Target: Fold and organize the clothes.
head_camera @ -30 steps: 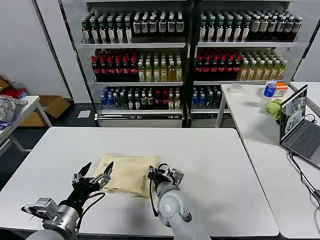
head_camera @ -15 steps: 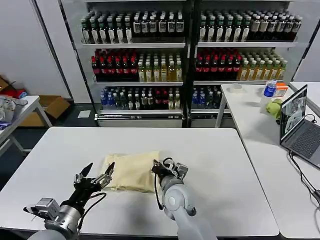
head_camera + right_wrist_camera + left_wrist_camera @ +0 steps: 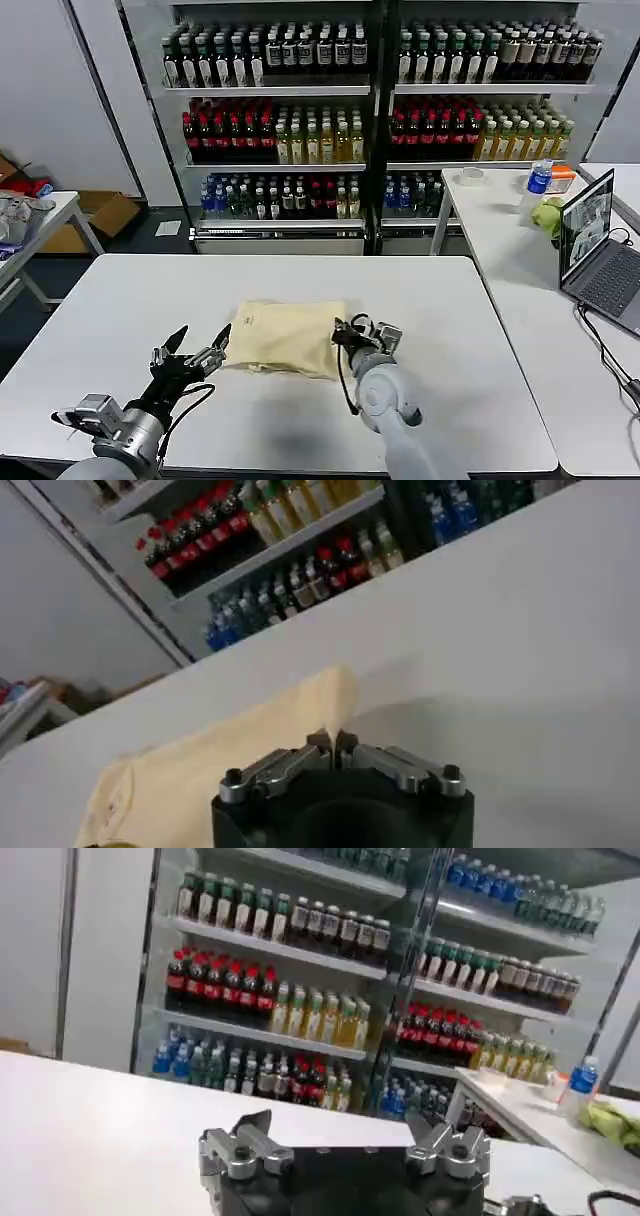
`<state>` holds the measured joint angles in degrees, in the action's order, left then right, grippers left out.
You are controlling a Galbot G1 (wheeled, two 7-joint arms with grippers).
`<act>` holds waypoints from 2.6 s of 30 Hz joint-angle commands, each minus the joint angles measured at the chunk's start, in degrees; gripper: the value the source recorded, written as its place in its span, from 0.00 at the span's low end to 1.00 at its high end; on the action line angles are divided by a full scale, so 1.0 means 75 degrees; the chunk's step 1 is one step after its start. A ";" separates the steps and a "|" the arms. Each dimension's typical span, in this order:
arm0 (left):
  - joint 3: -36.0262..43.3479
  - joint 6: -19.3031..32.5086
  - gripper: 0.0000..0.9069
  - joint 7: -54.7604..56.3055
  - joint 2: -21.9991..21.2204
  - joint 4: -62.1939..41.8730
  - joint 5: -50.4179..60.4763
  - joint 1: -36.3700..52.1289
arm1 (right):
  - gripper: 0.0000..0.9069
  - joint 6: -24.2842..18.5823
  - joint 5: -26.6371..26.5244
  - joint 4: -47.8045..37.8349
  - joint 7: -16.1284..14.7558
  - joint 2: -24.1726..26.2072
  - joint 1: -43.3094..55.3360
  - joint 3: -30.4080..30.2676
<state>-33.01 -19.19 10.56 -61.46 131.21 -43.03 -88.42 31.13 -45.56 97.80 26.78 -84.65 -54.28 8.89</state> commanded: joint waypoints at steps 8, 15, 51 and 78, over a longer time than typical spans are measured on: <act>0.0065 -0.0014 1.00 -0.0004 0.0000 -0.0074 0.0001 0.0096 | 0.00 0.0122 0.0137 -0.0166 -0.0272 0.0869 0.0134 0.0370; 0.0094 -0.0016 1.00 -0.0007 0.0012 -0.0098 -0.0003 0.0130 | 0.00 0.0100 0.0476 -0.0349 -0.0399 0.0798 0.0288 0.0333; -0.0048 0.0072 1.00 0.0013 0.0252 -0.0246 0.0271 0.0220 | 1.00 -0.0730 0.3800 0.3255 -0.0668 0.1911 -0.3094 0.1824; -0.0102 0.0036 1.00 -0.0083 0.0353 -0.0339 0.0798 0.0271 | 1.00 -0.1350 0.4396 0.4402 -0.0999 0.1622 -0.4372 0.2376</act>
<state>-33.74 -18.75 10.07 -58.90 128.41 -38.05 -86.21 20.73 -13.69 128.39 19.61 -72.31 -84.64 25.84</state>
